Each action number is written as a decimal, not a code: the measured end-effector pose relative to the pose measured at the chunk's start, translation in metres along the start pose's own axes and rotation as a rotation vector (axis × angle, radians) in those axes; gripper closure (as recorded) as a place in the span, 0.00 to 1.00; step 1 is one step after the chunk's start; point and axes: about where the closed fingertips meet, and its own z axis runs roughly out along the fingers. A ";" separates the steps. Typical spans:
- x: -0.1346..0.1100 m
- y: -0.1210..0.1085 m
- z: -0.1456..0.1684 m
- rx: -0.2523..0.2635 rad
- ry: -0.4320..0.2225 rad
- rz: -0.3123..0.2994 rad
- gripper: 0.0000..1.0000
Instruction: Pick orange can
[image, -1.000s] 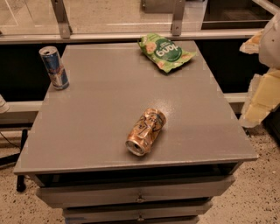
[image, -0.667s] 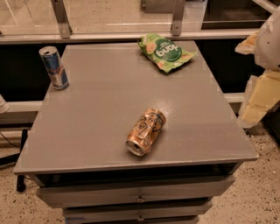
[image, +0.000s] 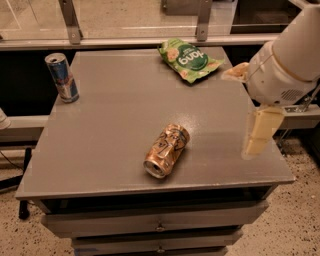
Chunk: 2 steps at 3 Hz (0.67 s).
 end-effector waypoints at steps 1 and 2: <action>-0.026 0.000 0.034 -0.047 -0.087 -0.195 0.00; -0.047 0.002 0.056 -0.073 -0.153 -0.331 0.00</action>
Offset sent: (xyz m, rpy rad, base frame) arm 0.0067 0.0923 -0.0607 0.0850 -0.0282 0.5640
